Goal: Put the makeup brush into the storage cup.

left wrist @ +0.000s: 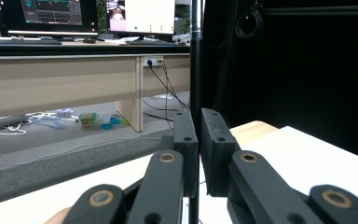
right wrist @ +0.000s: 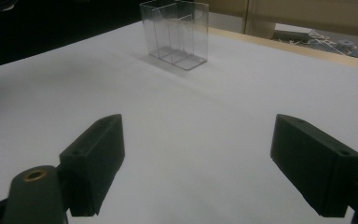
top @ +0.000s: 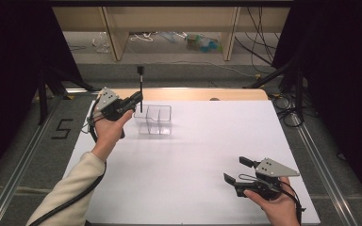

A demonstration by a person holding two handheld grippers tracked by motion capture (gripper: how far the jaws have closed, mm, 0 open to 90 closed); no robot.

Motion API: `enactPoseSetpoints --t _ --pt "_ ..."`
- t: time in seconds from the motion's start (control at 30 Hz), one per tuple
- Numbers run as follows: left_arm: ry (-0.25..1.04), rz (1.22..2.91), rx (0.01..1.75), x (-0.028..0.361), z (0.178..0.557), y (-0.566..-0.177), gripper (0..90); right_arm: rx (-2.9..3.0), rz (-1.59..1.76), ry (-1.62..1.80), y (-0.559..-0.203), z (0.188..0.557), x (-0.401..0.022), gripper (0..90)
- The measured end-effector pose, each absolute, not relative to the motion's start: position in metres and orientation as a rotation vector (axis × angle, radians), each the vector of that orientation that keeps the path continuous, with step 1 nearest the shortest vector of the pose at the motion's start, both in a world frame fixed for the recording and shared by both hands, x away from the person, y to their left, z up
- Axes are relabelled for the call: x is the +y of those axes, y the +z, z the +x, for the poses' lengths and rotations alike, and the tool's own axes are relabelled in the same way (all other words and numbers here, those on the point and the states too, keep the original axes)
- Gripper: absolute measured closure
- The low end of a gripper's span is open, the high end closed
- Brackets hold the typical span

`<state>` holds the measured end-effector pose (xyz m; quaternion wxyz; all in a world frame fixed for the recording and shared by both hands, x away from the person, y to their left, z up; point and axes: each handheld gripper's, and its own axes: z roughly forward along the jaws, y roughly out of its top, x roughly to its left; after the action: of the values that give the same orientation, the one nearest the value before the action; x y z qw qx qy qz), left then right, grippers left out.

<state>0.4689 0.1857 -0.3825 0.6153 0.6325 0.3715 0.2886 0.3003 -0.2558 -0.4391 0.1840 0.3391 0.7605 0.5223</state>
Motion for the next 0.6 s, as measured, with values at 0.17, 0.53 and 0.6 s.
enactPoseSetpoints --t 0.17,0.53,0.6 --pt "0.666 1.456 0.860 0.1853 0.4696 -0.3824 85.3 2.145 0.955 1.475 -0.4391 0.3002 -0.2559 18.6" --pt "0.662 1.453 0.862 0.1830 0.4718 -0.3822 85.3 2.147 0.954 1.470 -0.4390 0.3003 -0.2563 18.6" --pt "0.664 1.456 0.861 0.1828 0.4723 -0.3822 85.3 2.146 0.953 1.471 -0.4390 0.3003 -0.2563 18.6"
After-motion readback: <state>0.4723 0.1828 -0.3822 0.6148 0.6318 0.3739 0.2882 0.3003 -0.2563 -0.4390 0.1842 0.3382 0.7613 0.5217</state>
